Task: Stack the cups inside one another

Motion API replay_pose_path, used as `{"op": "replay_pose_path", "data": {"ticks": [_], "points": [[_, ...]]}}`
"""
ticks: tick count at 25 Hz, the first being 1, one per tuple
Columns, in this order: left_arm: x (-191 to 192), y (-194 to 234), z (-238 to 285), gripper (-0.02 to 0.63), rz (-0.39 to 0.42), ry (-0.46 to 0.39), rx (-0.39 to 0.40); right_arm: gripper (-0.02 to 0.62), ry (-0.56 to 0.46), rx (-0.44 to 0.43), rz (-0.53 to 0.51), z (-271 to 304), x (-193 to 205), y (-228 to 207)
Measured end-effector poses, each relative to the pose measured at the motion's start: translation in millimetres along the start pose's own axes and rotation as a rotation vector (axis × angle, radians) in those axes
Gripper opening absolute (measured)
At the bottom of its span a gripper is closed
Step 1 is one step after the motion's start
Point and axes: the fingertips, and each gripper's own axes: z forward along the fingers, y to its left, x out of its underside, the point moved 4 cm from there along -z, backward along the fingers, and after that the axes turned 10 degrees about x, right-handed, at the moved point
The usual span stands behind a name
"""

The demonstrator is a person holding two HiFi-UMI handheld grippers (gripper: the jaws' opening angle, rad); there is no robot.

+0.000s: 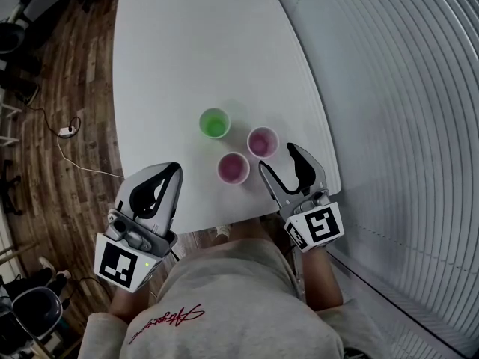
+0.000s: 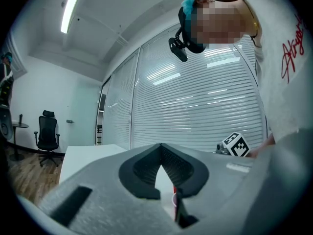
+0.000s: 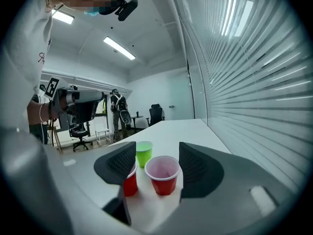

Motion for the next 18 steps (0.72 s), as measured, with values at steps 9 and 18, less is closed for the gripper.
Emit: {"op": "replay_pose_path", "data": {"ticks": [9, 18], "points": [[11.8, 3.5, 6.3, -0.005, -0.01, 0.015, -0.005, 0.292, 0.067, -0.01, -0.036, 18.4, 27.3, -5.3], [20.6, 7.7, 7.1, -0.005, -0.032, 0.037, -0.017, 0.314, 0.105, -0.003, -0.028, 31.3, 43.4, -8.9]]}}
